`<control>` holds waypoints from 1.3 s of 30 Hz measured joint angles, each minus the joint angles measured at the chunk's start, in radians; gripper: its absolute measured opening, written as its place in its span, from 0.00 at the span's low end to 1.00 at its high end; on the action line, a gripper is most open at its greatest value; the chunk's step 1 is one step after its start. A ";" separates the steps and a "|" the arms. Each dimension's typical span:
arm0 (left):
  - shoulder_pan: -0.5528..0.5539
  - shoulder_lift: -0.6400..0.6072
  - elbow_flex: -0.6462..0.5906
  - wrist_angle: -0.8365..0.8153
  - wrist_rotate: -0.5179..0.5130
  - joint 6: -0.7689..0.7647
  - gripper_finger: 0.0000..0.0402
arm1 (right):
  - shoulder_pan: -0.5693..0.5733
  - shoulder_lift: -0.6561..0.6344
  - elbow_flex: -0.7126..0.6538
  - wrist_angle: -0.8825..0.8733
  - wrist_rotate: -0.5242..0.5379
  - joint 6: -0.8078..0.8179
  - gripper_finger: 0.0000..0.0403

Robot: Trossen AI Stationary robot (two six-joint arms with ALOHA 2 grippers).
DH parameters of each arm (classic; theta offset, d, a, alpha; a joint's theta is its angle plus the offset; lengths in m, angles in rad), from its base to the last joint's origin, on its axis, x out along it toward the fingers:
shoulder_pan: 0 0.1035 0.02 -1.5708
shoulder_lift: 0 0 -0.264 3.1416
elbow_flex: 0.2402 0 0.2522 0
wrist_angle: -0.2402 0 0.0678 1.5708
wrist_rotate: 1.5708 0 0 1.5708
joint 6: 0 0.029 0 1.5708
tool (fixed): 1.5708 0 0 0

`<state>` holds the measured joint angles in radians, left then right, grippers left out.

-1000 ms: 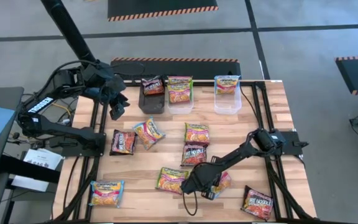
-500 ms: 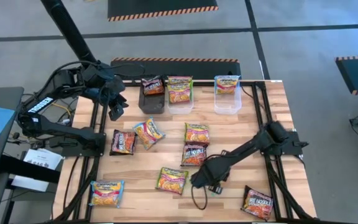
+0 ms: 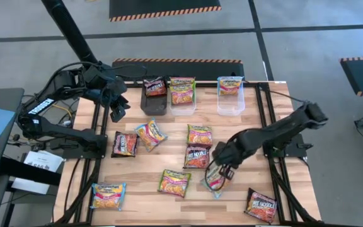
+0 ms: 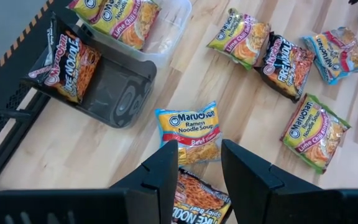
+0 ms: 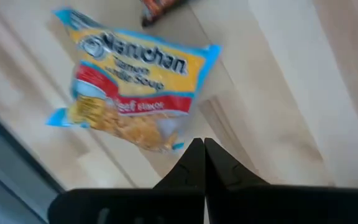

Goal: Sort Maruchan noodles
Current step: Put the blue noodle pack into the right transparent bin

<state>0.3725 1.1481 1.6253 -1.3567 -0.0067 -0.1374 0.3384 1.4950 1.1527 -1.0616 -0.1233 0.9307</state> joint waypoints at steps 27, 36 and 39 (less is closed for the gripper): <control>0.000 0.000 0.000 0.002 -0.002 -0.313 0.27 | -0.293 -0.184 -0.169 0.245 -0.275 -0.656 0.37; 0.000 0.000 0.000 0.002 -0.008 -0.346 0.27 | -0.261 -0.124 -0.170 0.276 -0.271 -1.005 0.50; 0.000 0.001 0.000 0.003 -0.009 -0.358 0.27 | -0.244 -0.088 -0.171 0.289 -0.271 -1.095 0.51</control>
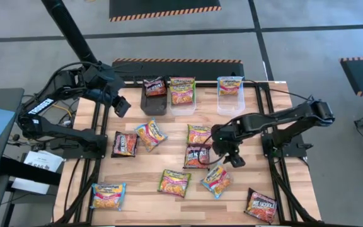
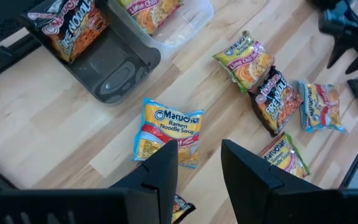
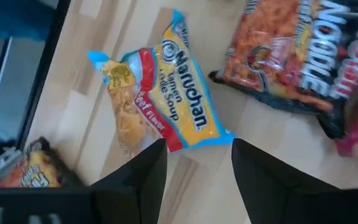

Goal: Sort Maruchan noodles
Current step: Put the blue noodle pack into the right transparent bin

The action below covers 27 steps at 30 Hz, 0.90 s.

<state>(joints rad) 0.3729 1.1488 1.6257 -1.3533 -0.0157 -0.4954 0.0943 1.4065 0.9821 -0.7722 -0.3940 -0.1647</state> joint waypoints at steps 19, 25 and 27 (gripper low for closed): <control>0.000 0.003 0.000 -0.002 -0.052 -0.029 0.27 | 0.111 0.216 0.004 0.131 0.001 -0.020 0.49; 0.000 0.008 0.000 0.000 -0.052 0.000 0.27 | 0.150 0.255 0.031 0.190 0.002 -0.024 0.49; 0.000 0.010 0.000 0.001 -0.052 0.005 0.27 | 0.157 0.258 0.031 0.215 0.001 -0.028 0.49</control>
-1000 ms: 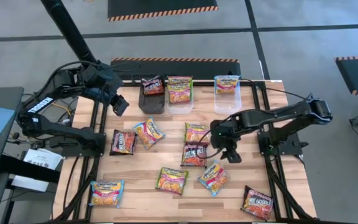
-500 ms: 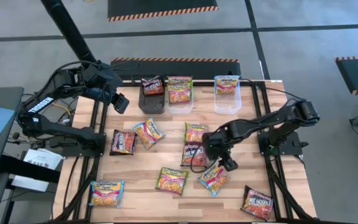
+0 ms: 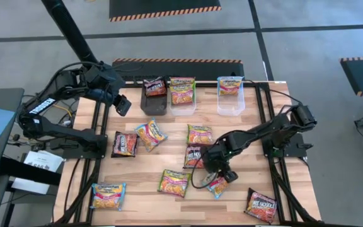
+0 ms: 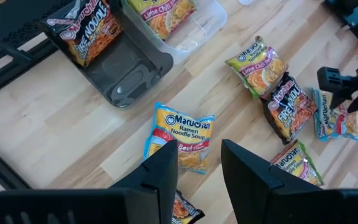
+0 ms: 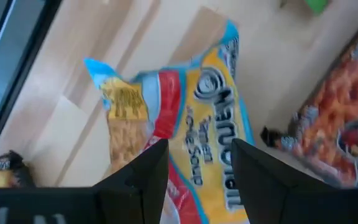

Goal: Sort Maruchan noodles
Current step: Put the blue noodle pack into the right transparent bin

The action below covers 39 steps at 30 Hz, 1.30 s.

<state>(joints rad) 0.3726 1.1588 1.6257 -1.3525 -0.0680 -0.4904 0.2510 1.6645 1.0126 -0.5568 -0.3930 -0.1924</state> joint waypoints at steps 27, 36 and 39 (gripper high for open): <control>0.000 0.006 0.000 -0.001 0.000 0.039 0.27 | 0.009 0.102 0.006 0.110 -0.002 -0.050 0.48; 0.000 0.006 0.000 -0.003 0.000 0.042 0.27 | 0.011 0.191 0.015 0.114 -0.002 -0.014 0.48; 0.000 0.006 0.000 -0.004 0.000 0.042 0.27 | 0.011 0.201 0.015 0.113 -0.006 0.044 0.45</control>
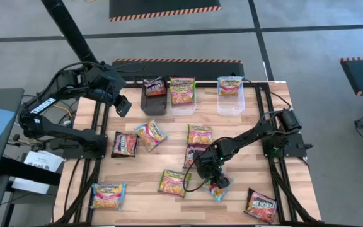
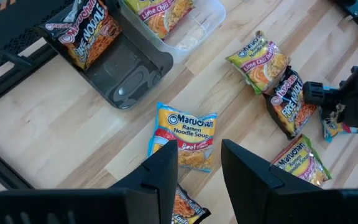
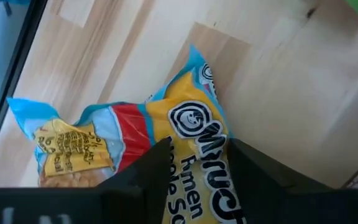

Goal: Sort Maruchan noodles
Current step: Put the blue noodle pack into the right transparent bin

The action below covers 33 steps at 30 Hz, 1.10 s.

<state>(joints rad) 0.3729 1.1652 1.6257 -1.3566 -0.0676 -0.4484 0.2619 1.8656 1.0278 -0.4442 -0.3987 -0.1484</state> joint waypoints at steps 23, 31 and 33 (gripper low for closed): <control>0.000 0.000 0.000 -0.008 0.000 0.049 0.27 | 0.092 -0.054 0.054 -0.098 0.025 0.336 0.01; 0.000 0.000 0.000 -0.008 0.000 0.104 0.27 | 0.118 -0.157 0.112 -0.168 0.139 0.500 0.01; 0.000 0.000 0.000 -0.007 0.000 0.120 0.27 | 0.118 -0.182 0.118 -0.169 0.171 0.546 0.01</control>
<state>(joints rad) 0.3729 1.1649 1.6257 -1.3640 -0.0673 -0.3281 0.3801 1.6840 1.1460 -0.6135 -0.2274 0.3976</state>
